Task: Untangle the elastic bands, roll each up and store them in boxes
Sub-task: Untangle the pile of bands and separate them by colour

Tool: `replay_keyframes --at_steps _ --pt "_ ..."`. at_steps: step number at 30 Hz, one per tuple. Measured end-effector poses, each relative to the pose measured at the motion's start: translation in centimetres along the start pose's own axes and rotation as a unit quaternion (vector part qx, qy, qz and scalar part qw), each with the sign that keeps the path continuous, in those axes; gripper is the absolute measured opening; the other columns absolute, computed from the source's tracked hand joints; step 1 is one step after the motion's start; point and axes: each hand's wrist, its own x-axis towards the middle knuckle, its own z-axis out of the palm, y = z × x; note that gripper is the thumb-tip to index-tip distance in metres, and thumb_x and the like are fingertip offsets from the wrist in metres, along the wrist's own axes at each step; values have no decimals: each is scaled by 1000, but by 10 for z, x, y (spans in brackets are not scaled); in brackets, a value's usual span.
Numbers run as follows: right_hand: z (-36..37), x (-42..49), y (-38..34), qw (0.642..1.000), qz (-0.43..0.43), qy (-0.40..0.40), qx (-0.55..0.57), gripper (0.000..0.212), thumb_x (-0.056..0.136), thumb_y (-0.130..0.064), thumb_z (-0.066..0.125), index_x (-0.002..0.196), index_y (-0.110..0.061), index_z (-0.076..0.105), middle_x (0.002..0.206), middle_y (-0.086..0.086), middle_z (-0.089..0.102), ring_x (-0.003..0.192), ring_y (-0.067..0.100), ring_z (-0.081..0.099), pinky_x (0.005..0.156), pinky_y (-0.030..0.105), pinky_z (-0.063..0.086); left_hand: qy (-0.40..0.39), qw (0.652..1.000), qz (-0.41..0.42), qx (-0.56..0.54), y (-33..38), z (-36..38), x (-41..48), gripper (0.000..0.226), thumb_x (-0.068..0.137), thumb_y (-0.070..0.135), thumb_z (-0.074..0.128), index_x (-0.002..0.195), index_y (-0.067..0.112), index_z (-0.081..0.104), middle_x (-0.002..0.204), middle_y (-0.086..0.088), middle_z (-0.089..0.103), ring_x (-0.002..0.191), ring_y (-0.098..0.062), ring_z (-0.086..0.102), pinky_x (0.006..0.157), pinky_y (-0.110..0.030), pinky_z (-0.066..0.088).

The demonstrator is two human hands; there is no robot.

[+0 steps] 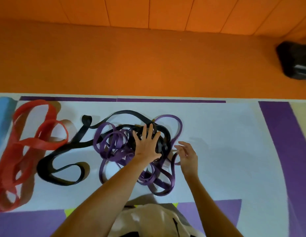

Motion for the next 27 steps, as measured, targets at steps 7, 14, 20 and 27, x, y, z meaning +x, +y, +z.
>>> replay_keyframes --at_steps 7,14,20,27 --pt "-16 -34 48 991 -42 15 -126 31 96 7 61 110 -19 71 115 -3 65 107 21 65 93 49 57 -30 999 31 -2 4 -4 25 59 90 41 81 143 34 57 176 -9 1 161 -42 -5 116 -77 28" --pt "-2 -29 44 986 -18 -1 -168 31 99 -22 70 129 -22 62 145 3 49 124 27 60 102 40 55 48 994 67 -70 -13 -5 15 50 91 14 79 137 23 63 148 -9 41 142 -38 35 88 -50 58" --pt "45 -4 20 985 77 -22 -150 67 82 -62 78 131 -27 47 140 1 32 103 29 61 91 45 59 171 955 10 -241 -38 -10 -16 35 82 5 85 108 13 64 111 0 45 98 -29 58 86 -41 58" --pt "66 5 27 945 137 23 -296 74 87 -45 79 143 -18 39 130 13 45 112 41 54 90 53 55 230 897 -41 -375 -49 -19 -29 31 82 24 90 102 11 70 112 -2 53 94 -4 55 89 -5 43"
